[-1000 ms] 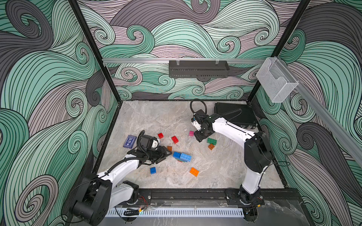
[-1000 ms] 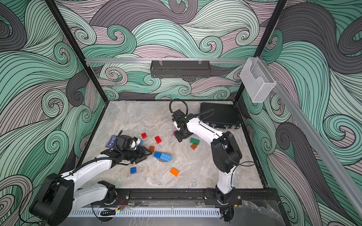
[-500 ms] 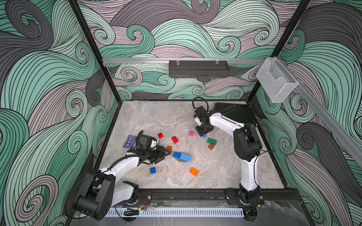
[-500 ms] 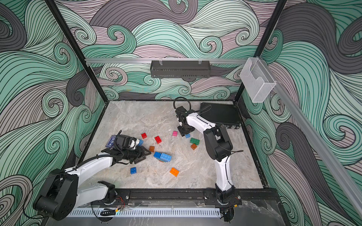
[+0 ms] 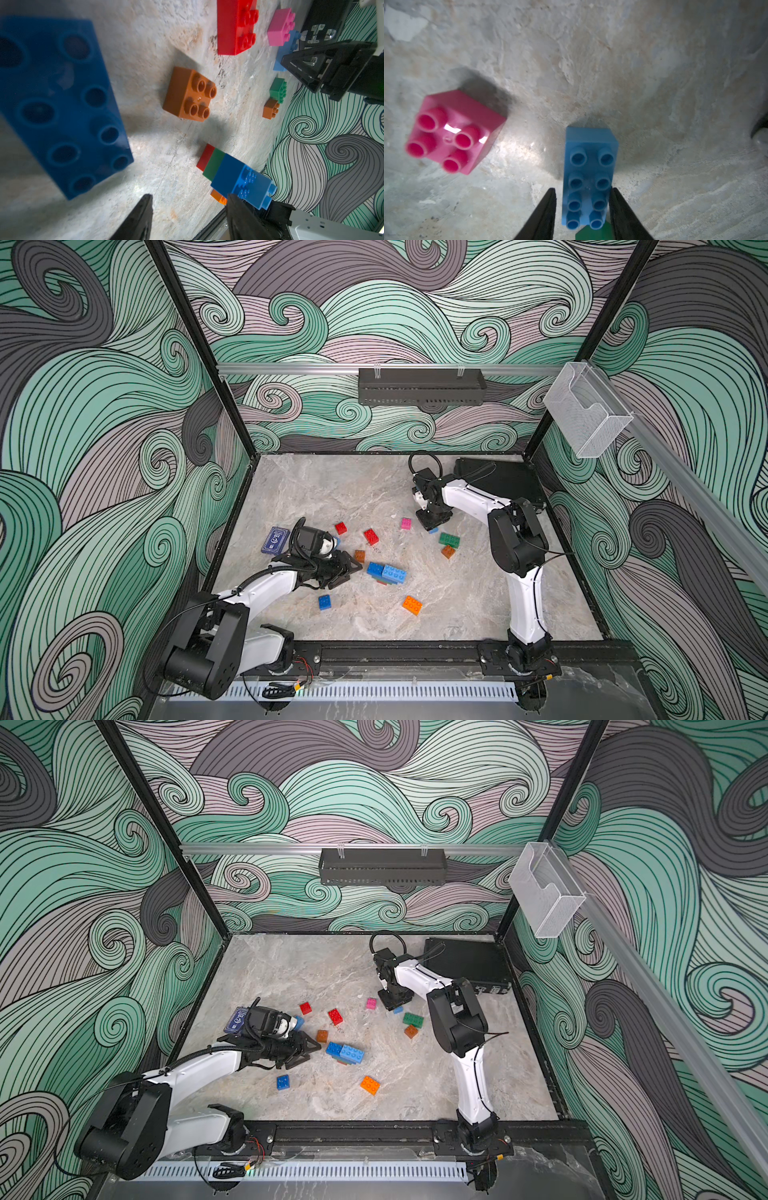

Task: Assemble a heart with lego
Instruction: Pick up the lego brick from the center of the board.

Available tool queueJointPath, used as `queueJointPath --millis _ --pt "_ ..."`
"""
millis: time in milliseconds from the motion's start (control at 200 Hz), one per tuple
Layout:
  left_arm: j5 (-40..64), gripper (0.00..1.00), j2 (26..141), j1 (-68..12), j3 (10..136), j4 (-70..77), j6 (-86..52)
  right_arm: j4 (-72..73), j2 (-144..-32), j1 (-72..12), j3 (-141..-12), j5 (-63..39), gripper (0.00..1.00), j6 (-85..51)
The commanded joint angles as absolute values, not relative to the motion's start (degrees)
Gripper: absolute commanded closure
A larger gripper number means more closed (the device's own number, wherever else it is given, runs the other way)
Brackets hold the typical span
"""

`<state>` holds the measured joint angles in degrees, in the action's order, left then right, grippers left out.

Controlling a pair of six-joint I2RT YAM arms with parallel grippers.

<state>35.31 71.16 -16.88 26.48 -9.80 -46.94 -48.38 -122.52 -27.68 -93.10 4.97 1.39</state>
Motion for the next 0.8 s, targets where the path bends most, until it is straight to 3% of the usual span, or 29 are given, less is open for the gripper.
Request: queueJointPath --millis 0,385,796 --pt "36.2 0.43 71.4 -16.3 28.6 -9.7 -46.2 -48.8 -123.7 -27.3 -93.7 4.4 0.58 1.1" --pt "35.7 0.44 71.1 -16.2 28.6 -9.7 -46.1 -48.7 -122.5 -27.2 -93.1 3.4 0.67 1.4" --pt "34.6 0.44 66.7 -15.6 29.2 -13.5 -46.0 -48.8 -105.3 -31.6 -87.0 0.9 0.70 2.6"
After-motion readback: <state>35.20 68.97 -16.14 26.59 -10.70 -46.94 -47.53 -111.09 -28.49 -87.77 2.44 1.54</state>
